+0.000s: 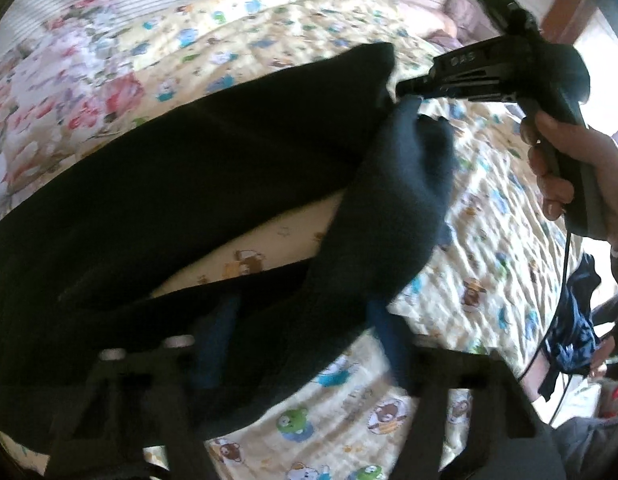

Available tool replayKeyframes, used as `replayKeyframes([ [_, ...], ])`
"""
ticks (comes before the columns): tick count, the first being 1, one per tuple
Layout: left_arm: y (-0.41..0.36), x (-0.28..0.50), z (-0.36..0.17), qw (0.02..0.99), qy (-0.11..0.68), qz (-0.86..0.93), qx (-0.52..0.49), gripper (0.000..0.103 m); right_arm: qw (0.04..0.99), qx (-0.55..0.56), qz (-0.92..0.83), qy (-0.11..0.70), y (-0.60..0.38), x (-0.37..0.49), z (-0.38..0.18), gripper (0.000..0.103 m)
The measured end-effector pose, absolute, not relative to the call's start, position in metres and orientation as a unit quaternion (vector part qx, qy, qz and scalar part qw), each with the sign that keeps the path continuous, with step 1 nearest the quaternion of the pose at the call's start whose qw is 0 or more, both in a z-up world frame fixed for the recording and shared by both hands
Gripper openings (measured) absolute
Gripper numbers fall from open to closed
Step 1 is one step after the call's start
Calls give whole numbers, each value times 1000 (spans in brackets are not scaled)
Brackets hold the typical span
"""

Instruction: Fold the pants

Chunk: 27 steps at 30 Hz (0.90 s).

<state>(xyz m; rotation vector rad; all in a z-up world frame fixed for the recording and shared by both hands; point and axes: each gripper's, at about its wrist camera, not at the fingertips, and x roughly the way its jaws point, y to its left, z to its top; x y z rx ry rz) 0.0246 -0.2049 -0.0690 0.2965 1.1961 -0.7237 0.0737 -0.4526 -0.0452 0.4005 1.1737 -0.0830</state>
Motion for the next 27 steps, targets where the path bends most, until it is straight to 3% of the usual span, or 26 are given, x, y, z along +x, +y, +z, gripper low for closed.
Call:
replayKeyframes([
  [2,-209,19,-67,751,546,-343,142,29,825,191,-39,530,-454,55,-31,10],
  [6,-215,3,-60,748,536,-362,148,20,838,209,-40,503,-461,6,-8,10],
  [16,-229,-51,-90,694,560,-407,200,20,801,251,-98,535,-492,-109,-21,8],
  [19,-225,-50,-85,686,568,-418,181,33,789,229,-132,555,-494,-117,-28,9],
  [21,-224,-47,-71,693,557,-426,167,54,795,231,-131,545,-495,-117,-23,12],
  [22,-222,-44,-62,699,548,-430,162,58,800,233,-129,537,-495,-115,-19,18],
  [25,-219,-26,-39,720,526,-424,154,61,826,227,-107,504,-489,-99,0,52],
  [27,-217,-9,-29,732,518,-417,146,61,838,223,-87,491,-483,-81,9,54],
])
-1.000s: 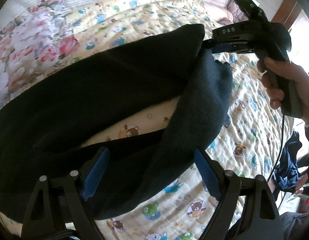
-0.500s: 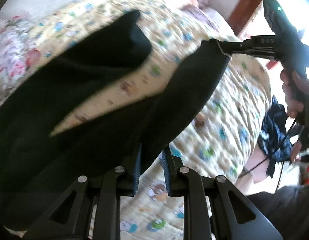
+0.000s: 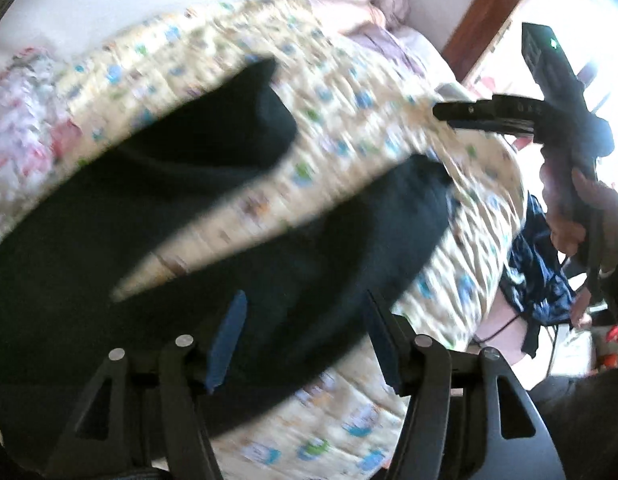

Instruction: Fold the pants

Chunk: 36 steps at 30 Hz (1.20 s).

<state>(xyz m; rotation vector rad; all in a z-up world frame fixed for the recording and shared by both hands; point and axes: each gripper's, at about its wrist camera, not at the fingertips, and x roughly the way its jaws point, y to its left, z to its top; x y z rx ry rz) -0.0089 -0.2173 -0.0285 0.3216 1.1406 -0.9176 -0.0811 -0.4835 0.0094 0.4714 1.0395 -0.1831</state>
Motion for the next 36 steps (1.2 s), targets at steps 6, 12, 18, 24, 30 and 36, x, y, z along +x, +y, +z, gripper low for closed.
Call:
replayKeyframes([
  [6,-212,47,-14,752,502,-399,153,61,847,221,-45,482,-468,-10,22,54],
  [12,-210,95,-18,750,503,-398,162,61,842,187,-9,506,-444,51,21,54],
  [18,-205,135,-27,734,518,-410,161,63,821,170,25,545,-434,97,11,54],
  [24,-204,163,-37,714,529,-423,178,65,801,145,42,580,-428,131,1,54],
  [30,-215,187,-55,684,539,-440,217,67,773,113,57,622,-420,158,-18,54],
  [36,-229,212,-70,664,543,-452,244,69,734,106,85,666,-410,182,-45,54],
])
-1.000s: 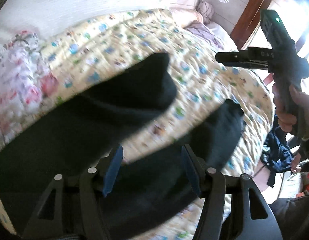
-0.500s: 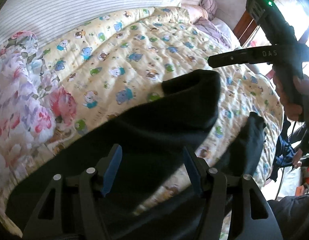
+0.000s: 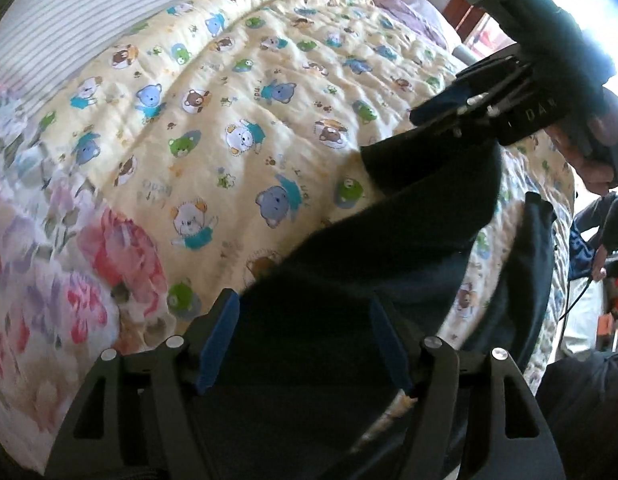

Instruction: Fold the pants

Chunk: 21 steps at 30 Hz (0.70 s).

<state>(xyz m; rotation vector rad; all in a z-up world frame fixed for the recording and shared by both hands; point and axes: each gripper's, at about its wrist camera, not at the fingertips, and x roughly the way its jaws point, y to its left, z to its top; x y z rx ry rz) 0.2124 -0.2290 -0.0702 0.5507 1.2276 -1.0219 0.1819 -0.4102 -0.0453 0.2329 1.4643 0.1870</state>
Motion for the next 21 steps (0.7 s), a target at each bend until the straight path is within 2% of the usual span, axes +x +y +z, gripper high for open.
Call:
replayKeyframes([
  [4,-239,228,-95,641,568,-448,256,71,706,112,96,692,-404,190,-65,54],
  [5,-240,230,-101,633,577,-448,256,71,701,109,90,699,-403,191,-71,51],
  [6,-241,230,-108,626,584,-449,256,71,699,105,86,702,-402,191,-73,47],
  [8,-245,227,-120,622,588,-438,275,70,704,103,77,699,-404,186,-72,21],
  [9,-246,224,-122,624,585,-435,282,70,710,110,73,692,-406,183,-68,17],
  [10,-247,221,-121,630,578,-433,286,67,717,117,70,684,-409,180,-64,17],
  [11,-247,220,-119,632,577,-434,281,57,727,126,64,672,-415,175,-56,14],
  [12,-246,219,-117,635,576,-434,275,41,734,132,57,664,-419,171,-51,14],
  [13,-246,218,-114,638,576,-433,270,33,743,142,47,652,-424,166,-44,13],
  [14,-244,215,-109,642,576,-433,264,19,749,150,40,644,-430,161,-38,13],
  [15,-241,211,-103,644,572,-436,259,16,753,162,33,637,-435,156,-33,13],
  [21,-220,168,-67,663,544,-448,253,14,778,236,-1,583,-466,102,-10,13],
])
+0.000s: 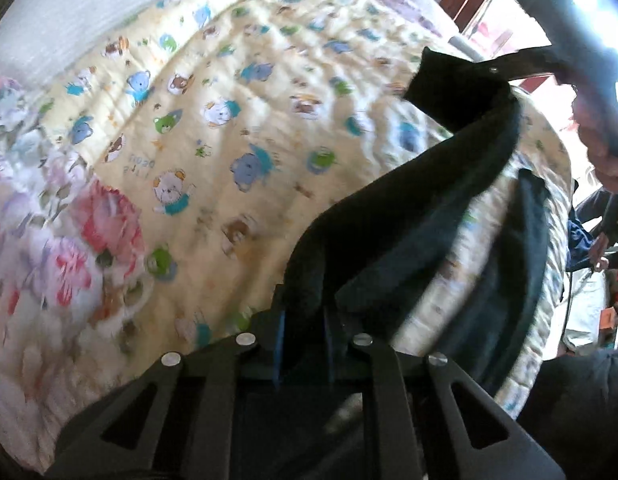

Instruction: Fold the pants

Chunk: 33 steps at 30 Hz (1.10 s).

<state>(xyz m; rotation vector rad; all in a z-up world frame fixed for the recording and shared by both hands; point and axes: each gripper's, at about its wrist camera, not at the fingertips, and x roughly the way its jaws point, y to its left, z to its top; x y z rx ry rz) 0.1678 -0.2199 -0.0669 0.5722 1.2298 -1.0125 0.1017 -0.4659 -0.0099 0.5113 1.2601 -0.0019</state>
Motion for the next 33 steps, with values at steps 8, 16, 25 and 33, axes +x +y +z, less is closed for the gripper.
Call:
replayKeyframes([
  [8,-198,80,-39,680,522,-451,250,13,779,294,-43,553,-488,28,1,13],
  [16,-182,22,-23,694,514,-444,239,13,779,338,-48,526,-498,-36,-1,13],
  [25,-171,-18,-41,700,527,-423,230,13,773,375,-66,506,-487,-87,-13,13],
  [33,-172,-24,-67,710,540,-397,217,13,764,385,-90,509,-482,-112,-36,13],
])
